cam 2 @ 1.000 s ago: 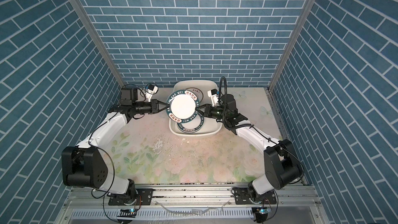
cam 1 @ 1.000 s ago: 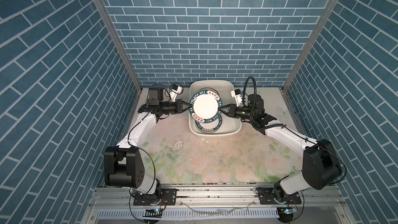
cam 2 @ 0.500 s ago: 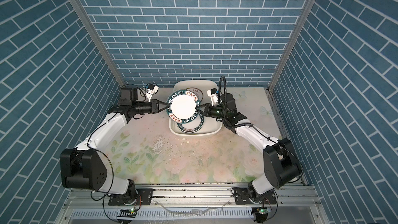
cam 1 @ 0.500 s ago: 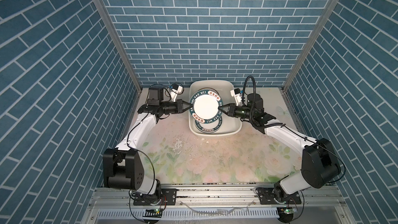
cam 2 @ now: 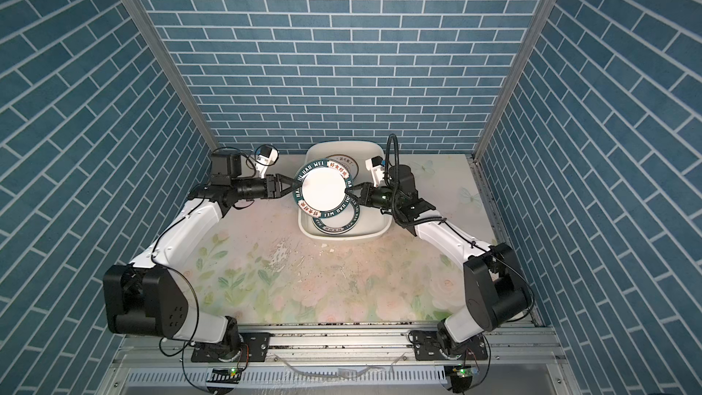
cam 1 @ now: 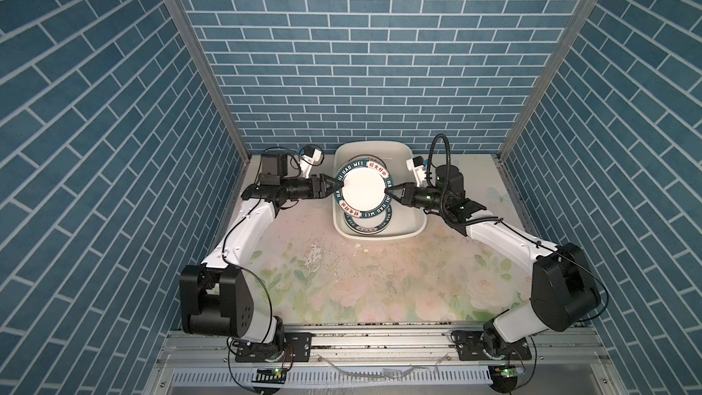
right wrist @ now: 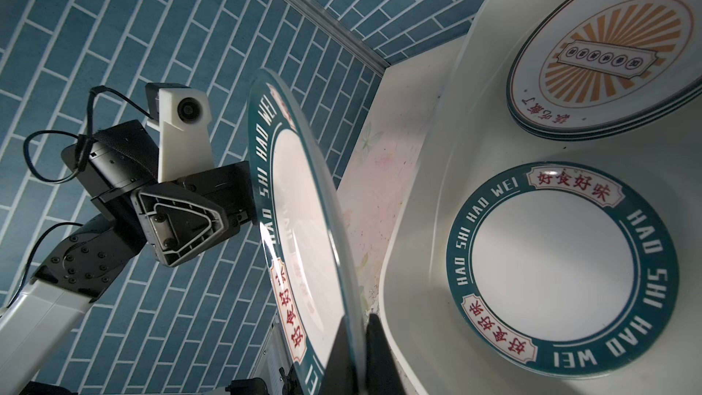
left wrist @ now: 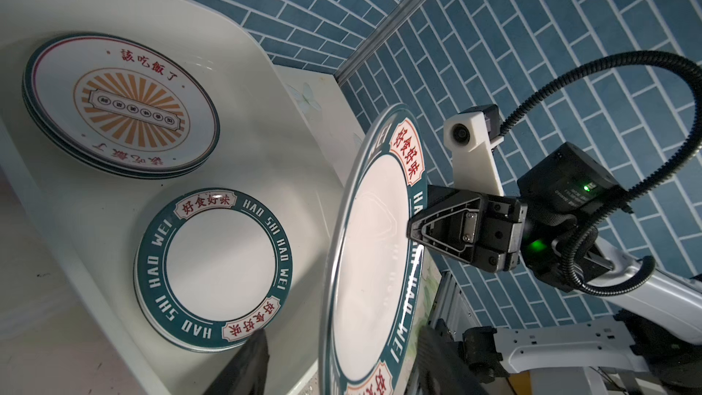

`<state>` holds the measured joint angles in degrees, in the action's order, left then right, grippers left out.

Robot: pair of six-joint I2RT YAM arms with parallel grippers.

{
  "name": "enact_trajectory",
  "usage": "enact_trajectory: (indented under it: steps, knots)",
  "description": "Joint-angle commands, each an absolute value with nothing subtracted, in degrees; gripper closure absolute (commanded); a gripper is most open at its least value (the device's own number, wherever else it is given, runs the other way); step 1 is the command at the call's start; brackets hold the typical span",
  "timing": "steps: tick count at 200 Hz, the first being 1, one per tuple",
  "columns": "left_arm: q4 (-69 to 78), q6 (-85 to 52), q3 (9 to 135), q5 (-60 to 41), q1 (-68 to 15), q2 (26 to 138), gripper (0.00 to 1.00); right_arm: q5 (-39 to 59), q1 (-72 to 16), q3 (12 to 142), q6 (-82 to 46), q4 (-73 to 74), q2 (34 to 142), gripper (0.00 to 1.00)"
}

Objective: Place the plates into the plastic bin on the countertop

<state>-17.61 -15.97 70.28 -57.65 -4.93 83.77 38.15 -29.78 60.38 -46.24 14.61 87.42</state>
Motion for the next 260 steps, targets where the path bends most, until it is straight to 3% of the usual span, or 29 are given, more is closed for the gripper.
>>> enact_trajectory:
  steps: [1,26,79,260]
  knots:
    - [-21.2,-13.5,72.3,-53.7,-4.4,81.6,0.24,37.9,-29.3,60.5,-46.6,16.8,85.4,1.0]
    - [-23.5,-12.7,72.7,-49.6,-1.9,80.4,0.19,37.5,-28.7,60.4,-46.6,16.2,85.0,1.0]
    - [-26.9,-12.8,75.0,-43.7,4.2,78.8,0.19,35.3,-26.8,61.2,-45.0,12.1,84.6,1.0]
    - [-25.8,-8.3,75.1,-54.0,-0.5,75.0,0.21,29.6,-24.8,79.7,-43.2,7.1,102.4,1.0]
